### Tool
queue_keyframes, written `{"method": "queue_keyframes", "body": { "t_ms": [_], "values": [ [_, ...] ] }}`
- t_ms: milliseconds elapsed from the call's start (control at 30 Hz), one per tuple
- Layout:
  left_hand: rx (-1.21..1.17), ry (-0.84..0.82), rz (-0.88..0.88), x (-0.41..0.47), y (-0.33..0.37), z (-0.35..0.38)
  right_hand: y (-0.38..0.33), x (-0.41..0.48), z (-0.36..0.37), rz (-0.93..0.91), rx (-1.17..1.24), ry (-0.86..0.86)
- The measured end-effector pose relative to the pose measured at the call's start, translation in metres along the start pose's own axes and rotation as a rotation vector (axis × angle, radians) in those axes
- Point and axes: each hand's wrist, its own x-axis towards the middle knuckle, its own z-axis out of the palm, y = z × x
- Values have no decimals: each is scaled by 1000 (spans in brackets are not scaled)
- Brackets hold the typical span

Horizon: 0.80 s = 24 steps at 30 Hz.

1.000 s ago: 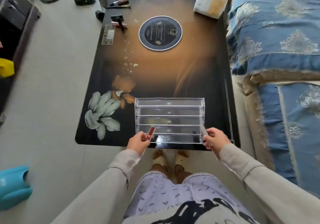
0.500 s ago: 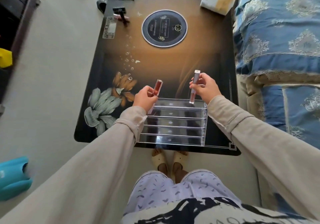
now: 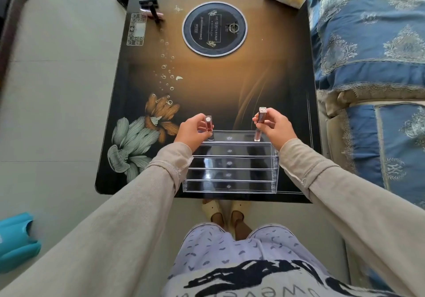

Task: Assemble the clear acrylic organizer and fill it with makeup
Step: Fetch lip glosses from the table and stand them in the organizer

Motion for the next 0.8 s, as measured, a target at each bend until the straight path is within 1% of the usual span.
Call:
{"method": "queue_keyframes", "body": {
  "t_ms": [267,367,467,800],
  "values": [
    [127,-64,49,0,-4,-1,4,-1,-1,13,-59,-40],
    [173,-85,61,-1,-4,-1,7,-1,-1,-2,-198,-77],
    [182,-90,35,-3,-4,1,9,-1,-4,34,-286,-115],
    [228,-105,-30,-3,-1,6,10,-1,-3,45,-306,-113]
  ]
}}
